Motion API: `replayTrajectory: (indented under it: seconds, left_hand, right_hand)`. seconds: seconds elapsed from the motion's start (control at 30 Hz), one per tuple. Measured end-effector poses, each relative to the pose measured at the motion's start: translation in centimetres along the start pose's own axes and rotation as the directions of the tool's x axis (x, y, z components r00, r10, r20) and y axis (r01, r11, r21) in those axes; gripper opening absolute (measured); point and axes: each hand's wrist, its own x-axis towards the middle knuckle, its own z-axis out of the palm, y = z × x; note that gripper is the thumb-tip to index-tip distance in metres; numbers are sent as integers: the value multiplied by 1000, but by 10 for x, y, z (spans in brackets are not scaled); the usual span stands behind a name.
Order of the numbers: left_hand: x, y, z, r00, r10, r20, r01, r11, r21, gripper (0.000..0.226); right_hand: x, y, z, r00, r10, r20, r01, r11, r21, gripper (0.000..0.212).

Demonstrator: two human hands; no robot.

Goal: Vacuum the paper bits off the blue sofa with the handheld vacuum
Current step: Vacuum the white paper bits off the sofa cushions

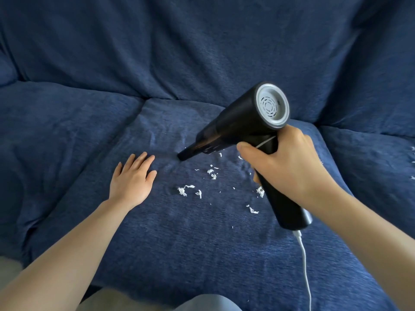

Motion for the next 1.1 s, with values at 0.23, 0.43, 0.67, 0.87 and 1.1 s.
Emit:
replayTrajectory:
  seconds: [0.23, 0.43, 0.67, 0.87, 1.1]
  left_hand:
    - [1, 1, -3, 1000, -5, -4, 4, 1000, -26, 51]
    - [0, 1, -2, 1000, -11, -5, 11, 1000, -17, 51]
    - [1, 3, -3, 1000, -22, 6, 22, 1000, -16, 51]
    - [6, 17, -5, 1000, -10, 12, 10, 998, -60, 49]
    - [17, 35, -2, 995, 93, 40, -91, 994, -56, 49]
  right_hand:
    - [18, 3, 11, 999, 14, -46, -12, 1000, 24, 26]
    - [24, 12, 6, 995, 48, -84, -47, 999, 22, 26]
    - [28, 24, -7, 987, 74, -144, -79, 996, -29, 28]
    - [32, 31, -15, 981, 79, -177, -90, 994, -55, 29]
    - [36, 37, -29, 966, 91, -244, -122, 986, -114, 28]
